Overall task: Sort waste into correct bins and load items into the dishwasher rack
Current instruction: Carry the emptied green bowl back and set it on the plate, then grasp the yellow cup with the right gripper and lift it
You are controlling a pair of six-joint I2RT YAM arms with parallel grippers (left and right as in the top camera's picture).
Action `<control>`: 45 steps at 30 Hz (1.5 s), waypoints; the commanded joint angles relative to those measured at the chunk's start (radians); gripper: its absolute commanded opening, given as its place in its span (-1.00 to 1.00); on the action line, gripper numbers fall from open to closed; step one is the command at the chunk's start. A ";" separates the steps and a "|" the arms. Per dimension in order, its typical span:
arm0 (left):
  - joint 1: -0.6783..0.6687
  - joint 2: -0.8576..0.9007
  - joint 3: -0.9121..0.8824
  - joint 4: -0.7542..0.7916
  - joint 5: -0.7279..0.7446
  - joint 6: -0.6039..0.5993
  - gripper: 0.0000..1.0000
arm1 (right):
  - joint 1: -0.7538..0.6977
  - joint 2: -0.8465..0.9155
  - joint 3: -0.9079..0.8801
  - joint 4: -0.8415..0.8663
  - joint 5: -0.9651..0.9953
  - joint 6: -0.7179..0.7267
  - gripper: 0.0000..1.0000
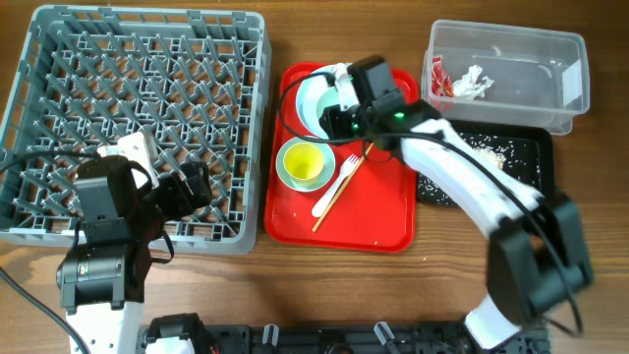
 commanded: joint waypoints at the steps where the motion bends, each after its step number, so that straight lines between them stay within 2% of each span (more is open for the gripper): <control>1: 0.001 0.001 0.019 0.000 0.008 -0.005 1.00 | 0.002 -0.085 0.017 -0.072 -0.084 0.064 -0.28; 4: 0.001 0.001 0.019 0.001 0.008 -0.005 1.00 | 0.009 -0.078 0.017 -0.154 -0.132 0.077 -0.26; 10: 0.001 0.001 0.019 0.000 0.008 -0.005 1.00 | 0.046 -0.047 0.008 -0.281 -0.097 0.120 -0.20; 21: 0.001 0.001 0.019 0.000 0.008 -0.005 1.00 | 0.077 0.057 0.007 -0.266 -0.075 0.213 -0.21; 24: 0.001 0.001 0.019 0.000 0.008 -0.005 1.00 | 0.077 0.080 0.007 -0.250 -0.075 0.221 -0.45; 28: 0.001 0.001 0.019 0.000 0.008 -0.005 1.00 | 0.077 0.084 0.008 -0.234 -0.048 0.260 -0.88; 29: 0.001 0.001 0.019 0.000 0.009 -0.005 1.00 | 0.077 0.084 0.008 -0.232 -0.037 0.267 -0.91; 38: 0.001 0.001 0.019 0.001 0.026 -0.005 1.00 | 0.058 0.063 0.024 -0.237 -0.031 0.264 -0.91; 45: 0.001 0.017 0.019 0.027 0.180 -0.006 1.00 | -0.037 -0.081 0.069 -0.236 -0.119 0.262 -0.92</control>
